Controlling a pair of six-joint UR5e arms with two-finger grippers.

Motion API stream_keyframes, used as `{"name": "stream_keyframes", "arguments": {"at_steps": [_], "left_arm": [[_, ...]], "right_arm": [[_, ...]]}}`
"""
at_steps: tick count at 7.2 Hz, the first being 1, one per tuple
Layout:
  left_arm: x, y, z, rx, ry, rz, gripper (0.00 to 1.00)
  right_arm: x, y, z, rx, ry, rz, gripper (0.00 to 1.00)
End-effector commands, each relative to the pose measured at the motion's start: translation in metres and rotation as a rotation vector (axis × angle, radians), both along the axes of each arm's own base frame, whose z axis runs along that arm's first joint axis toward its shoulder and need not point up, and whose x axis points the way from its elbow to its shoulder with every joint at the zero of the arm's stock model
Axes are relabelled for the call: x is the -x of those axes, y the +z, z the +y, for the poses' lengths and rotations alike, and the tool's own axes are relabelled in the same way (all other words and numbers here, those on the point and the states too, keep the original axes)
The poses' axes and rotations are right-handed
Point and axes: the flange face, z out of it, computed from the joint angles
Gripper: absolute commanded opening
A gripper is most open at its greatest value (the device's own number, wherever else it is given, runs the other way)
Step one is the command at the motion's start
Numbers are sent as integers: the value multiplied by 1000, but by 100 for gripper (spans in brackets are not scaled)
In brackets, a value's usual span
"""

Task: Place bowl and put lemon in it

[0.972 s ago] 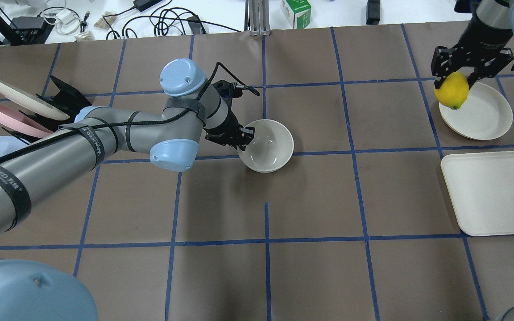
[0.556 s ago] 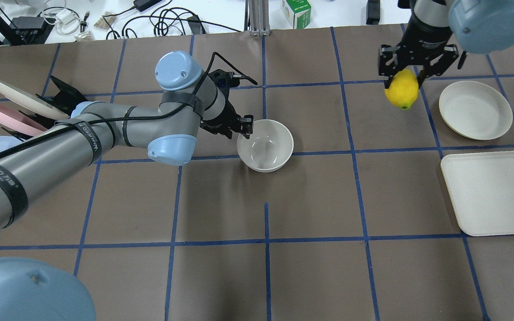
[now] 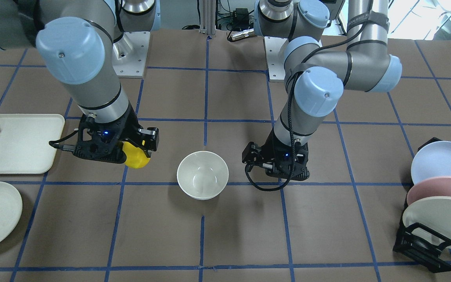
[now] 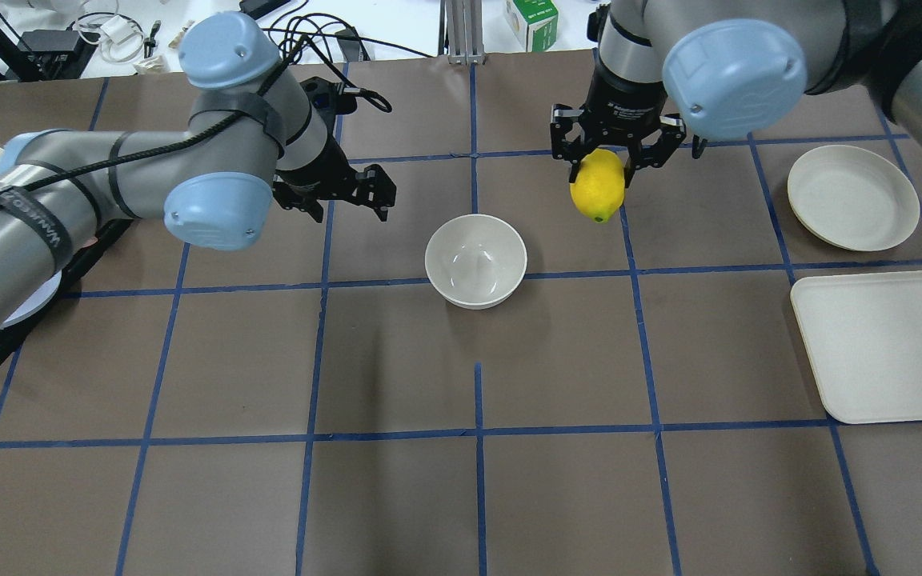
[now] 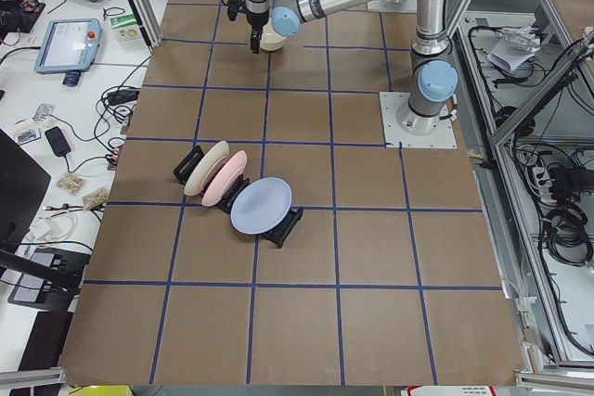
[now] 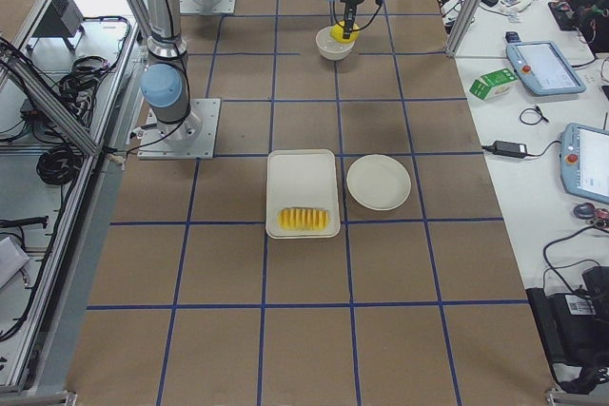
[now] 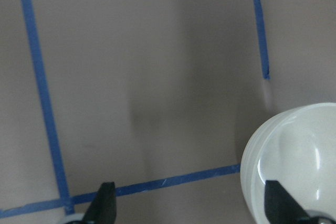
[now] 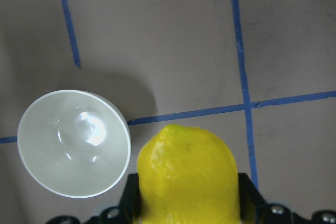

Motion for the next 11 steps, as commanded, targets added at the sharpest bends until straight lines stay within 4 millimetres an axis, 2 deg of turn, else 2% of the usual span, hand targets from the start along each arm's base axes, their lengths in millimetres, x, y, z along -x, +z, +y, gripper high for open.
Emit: {"name": "stream_keyframes", "arguments": {"at_steps": [1, 2, 3, 4, 5, 6, 7, 9, 11], "left_arm": [[-28, 44, 20, -57, 14, -26, 100], [-35, 64, 31, -56, 15, -93, 100], [-37, 82, 45, -72, 15, -113, 100], [-36, 105, 52, -59, 23, -109, 100], [-41, 128, 52, -76, 31, -107, 100], [-37, 146, 48, -79, 42, -102, 100], [-35, 157, 49, -73, 52, -109, 100], [-37, 160, 49, -73, 56, -109, 100], [-39, 164, 57, -103, 49, -115, 100]], "right_arm": [[-43, -34, -5, -1, 52, -55, 0], [-75, -50, -7, 34, 61, -64, 0], [-95, -68, -2, 14, 55, -57, 0], [-103, -84, 3, -15, 66, -53, 0], [-109, -99, 13, -44, 64, -45, 0], [-109, -115, 15, -37, 63, -47, 0], [-111, -126, 14, -30, 63, -50, 0], [-121, -146, 14, -43, 80, -48, 0], [-138, -169, 17, -64, 88, -89, 2]]}}
